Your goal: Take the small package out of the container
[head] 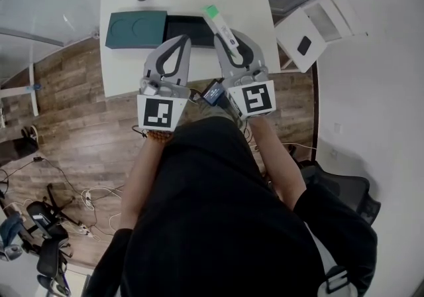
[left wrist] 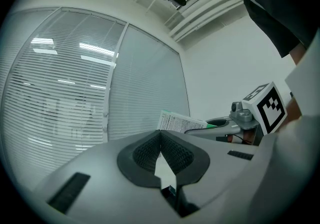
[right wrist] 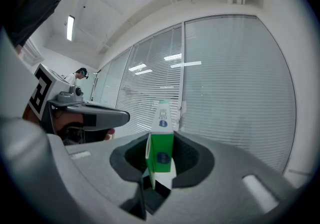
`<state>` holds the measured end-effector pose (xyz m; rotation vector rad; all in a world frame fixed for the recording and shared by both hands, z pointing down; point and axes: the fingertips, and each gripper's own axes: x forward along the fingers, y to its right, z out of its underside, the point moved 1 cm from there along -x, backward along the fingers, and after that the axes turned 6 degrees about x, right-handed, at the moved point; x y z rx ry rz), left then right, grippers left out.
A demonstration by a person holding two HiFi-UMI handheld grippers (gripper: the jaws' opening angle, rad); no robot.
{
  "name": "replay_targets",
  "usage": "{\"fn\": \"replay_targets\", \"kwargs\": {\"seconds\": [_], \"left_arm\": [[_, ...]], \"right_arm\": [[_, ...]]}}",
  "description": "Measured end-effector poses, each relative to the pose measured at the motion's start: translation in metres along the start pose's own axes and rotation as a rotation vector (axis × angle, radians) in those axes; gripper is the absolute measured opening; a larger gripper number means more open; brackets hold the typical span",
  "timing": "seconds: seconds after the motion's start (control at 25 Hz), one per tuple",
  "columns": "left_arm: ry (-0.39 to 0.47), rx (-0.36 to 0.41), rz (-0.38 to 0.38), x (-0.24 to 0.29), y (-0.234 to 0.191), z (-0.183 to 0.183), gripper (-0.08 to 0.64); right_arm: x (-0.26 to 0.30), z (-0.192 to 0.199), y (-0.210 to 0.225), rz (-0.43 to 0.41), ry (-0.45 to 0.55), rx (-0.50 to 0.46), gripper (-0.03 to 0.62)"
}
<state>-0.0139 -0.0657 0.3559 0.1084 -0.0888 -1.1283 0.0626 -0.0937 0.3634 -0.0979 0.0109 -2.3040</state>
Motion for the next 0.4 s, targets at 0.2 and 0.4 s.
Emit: {"fn": "replay_targets", "kwargs": {"seconds": [0.2, 0.4], "left_arm": [[-0.013, -0.004, -0.031, -0.002, -0.003, 0.004, 0.002], [-0.024, 0.007, -0.052, -0.001, -0.004, 0.009, 0.002]], "right_arm": [[0.005, 0.004, 0.004, -0.028, -0.002, -0.014, 0.084], [0.012, 0.009, 0.009, -0.055, 0.003, -0.023, 0.084]]}}
